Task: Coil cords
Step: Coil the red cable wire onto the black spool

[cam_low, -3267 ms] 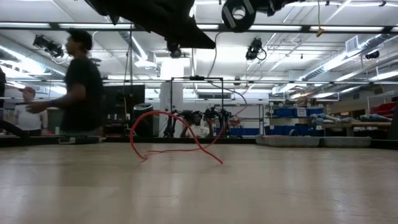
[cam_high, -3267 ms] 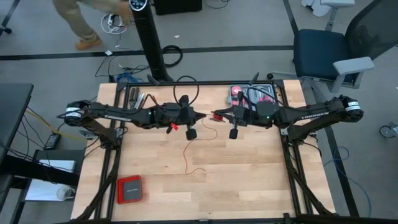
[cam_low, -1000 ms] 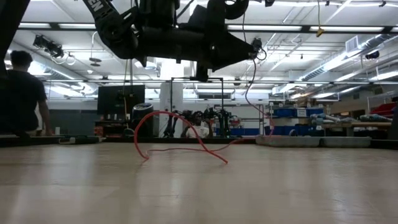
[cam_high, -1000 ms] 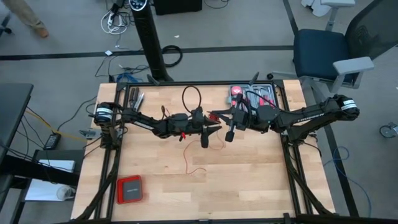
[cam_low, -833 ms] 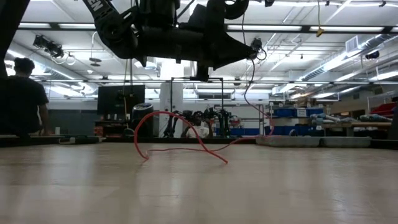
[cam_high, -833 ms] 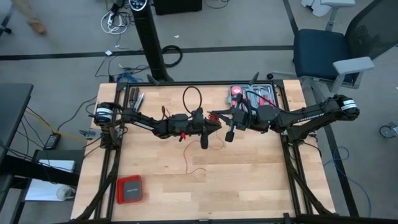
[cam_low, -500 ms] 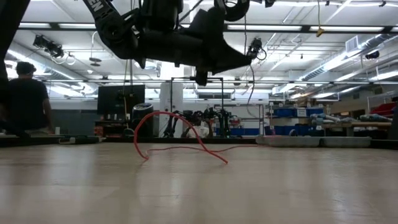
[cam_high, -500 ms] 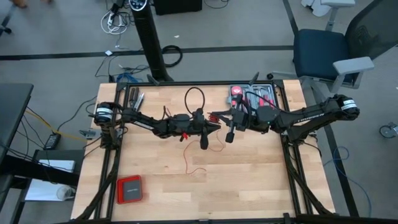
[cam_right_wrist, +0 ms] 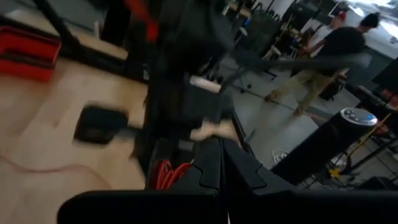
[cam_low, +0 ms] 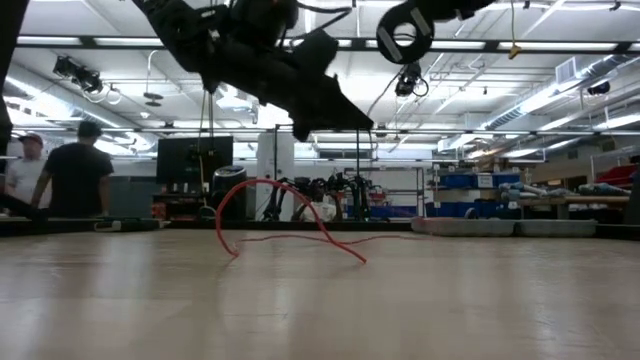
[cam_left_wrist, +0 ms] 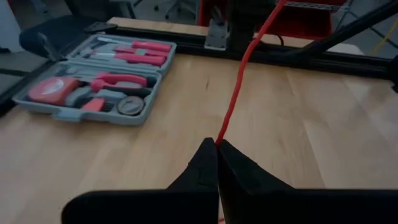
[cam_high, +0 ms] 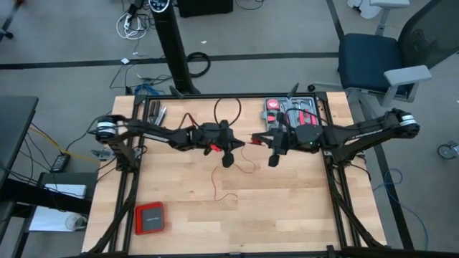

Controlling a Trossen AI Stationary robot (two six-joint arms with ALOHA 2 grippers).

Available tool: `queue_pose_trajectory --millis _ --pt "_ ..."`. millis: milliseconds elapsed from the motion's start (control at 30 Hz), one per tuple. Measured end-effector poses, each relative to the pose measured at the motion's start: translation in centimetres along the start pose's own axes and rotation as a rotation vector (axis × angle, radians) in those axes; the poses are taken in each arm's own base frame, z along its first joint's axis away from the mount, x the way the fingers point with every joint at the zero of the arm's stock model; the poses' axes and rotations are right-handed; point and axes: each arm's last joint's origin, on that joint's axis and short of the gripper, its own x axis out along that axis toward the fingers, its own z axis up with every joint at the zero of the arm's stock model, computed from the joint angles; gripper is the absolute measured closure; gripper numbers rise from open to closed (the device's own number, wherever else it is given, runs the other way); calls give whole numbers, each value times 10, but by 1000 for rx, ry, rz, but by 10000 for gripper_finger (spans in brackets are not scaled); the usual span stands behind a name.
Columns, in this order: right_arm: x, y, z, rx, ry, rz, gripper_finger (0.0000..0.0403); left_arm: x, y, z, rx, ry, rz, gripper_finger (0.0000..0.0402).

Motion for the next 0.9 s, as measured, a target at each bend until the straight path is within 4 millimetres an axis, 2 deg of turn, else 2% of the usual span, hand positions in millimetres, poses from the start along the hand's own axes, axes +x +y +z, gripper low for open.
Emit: queue_pose_trajectory --millis 200,400,633,900 --pt "-3 -4 -6 -18 41 60 402 -29 -1 24 -1 -18 6 401" --pt "8 -4 -13 -10 78 55 402 -46 -2 39 -5 -59 24 401" --pt "33 0 -28 -30 171 -28 402 -47 -6 43 -21 -95 -10 401" --pt "60 3 -31 -55 144 -204 402 -48 -6 46 -59 -130 -16 401"
